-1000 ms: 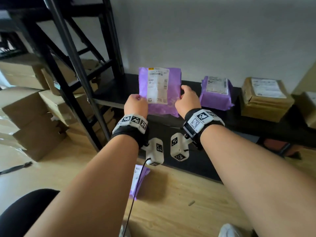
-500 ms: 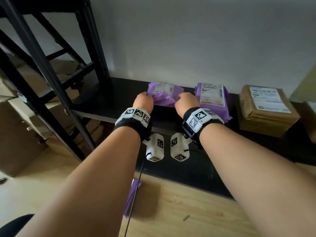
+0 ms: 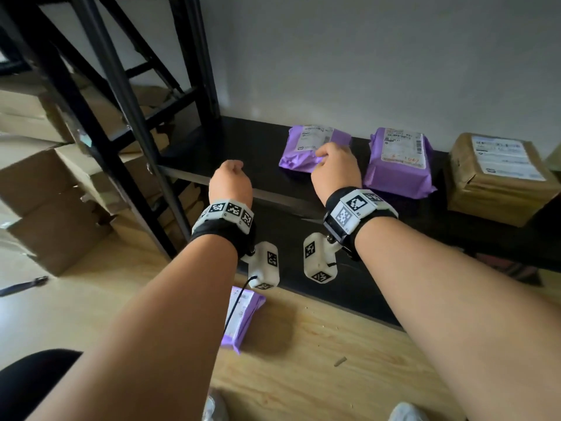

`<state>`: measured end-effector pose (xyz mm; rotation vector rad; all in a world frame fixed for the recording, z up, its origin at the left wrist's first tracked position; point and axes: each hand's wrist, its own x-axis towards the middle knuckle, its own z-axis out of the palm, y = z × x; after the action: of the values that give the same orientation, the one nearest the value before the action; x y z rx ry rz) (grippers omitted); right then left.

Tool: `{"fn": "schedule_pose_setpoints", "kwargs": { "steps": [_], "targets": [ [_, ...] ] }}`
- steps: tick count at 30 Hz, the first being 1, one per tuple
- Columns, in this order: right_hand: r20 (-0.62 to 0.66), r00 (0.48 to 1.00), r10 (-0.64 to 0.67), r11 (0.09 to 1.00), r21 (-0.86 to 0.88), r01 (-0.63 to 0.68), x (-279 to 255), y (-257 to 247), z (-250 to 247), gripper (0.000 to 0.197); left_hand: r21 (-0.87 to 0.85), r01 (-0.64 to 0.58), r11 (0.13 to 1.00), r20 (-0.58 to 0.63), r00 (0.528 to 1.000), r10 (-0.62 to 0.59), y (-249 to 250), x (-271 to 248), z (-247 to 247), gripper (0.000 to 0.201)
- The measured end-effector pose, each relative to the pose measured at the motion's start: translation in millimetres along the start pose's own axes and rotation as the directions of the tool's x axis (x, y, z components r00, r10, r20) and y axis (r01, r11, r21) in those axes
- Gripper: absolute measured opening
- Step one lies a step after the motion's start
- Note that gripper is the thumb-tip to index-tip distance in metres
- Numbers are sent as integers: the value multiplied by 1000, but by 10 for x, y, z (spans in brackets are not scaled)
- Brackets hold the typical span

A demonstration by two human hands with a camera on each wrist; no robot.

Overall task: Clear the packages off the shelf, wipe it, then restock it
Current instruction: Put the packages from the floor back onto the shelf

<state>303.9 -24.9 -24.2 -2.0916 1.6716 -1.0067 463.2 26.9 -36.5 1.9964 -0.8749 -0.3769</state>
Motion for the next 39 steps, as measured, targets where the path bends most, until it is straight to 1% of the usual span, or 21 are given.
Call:
{"fn": "schedule_pose_setpoints", "kwargs": {
  "steps": [3, 5, 8, 10, 12, 14, 16, 19, 22, 25, 27, 29, 32, 35, 37, 39],
  "targets": [
    [-5, 1000, -26, 998, 48, 26, -231, -143, 162, 23, 77, 12, 997, -8, 1000, -12, -311, -69, -124, 39],
    [40, 999, -24, 997, 71, 21, -433, -209, 351, 19, 138, 57, 989, 26, 998, -62, -611, -113, -185, 41],
    [130, 991, -21, 997, 71, 11, -745, -189, 698, 17, 210, 127, 969, 94, 984, -150, -1117, -188, -195, 44],
    [216, 976, 6, 999, 39, -14, -964, -102, 934, 21, 283, 141, 949, 145, 972, -187, -1445, -264, -164, 45],
    [309, 950, 37, 999, 7, -41, -1169, 26, 1167, 26, 350, 136, 927, 185, 960, -211, -1757, -336, -105, 44],
    [403, 913, 70, 998, -27, -65, -1365, 182, 1383, 30, 392, 131, 910, 219, 948, -231, -2057, -419, -27, 40],
    [496, 861, 107, 994, -65, -86, -1534, 336, 1588, 34, 416, 136, 899, 267, 927, -264, -2342, -511, 74, 37],
    [621, 762, 184, 982, -147, -117, -1738, 516, 1865, 38, 501, 188, 845, 324, 865, -384, -2713, -640, 237, 45],
    [697, 673, 246, 967, -227, -118, -1901, 651, 2113, 37, 491, 260, 832, 349, 816, -461, -3035, -683, 417, 55],
    [757, 588, 284, 955, -279, -102, -2016, 757, 2390, 40, 491, 285, 823, 367, 789, -492, -3270, -656, 530, 58],
    [783, 539, 311, 947, -304, -104, -2077, 821, 2562, 40, 506, 280, 816, 386, 773, -505, -3389, -638, 596, 56],
    [798, 495, 343, 937, -324, -126, -2124, 877, 2703, 40, 525, 264, 809, 396, 766, -507, -3485, -631, 671, 47],
    [811, 455, 369, 929, -332, -162, -2167, 958, 2850, 41, 524, 273, 807, 352, 793, -497, -3599, -656, 764, 39],
    [829, 431, 356, 934, -331, -136, -2176, 1025, 2933, 34, 498, 294, 816, 302, 823, -481, -3676, -692, 823, 36],
    [833, 417, 364, 931, -331, -152, -2169, 1050, 2947, 20, 486, 309, 817, 294, 823, -486, -3720, -726, 862, 30],
    [829, 421, 368, 929, -315, -193, -2168, 1070, 2963, 12, 465, 339, 818, 295, 812, -504, -3750, -748, 898, 25]
  ]
}}
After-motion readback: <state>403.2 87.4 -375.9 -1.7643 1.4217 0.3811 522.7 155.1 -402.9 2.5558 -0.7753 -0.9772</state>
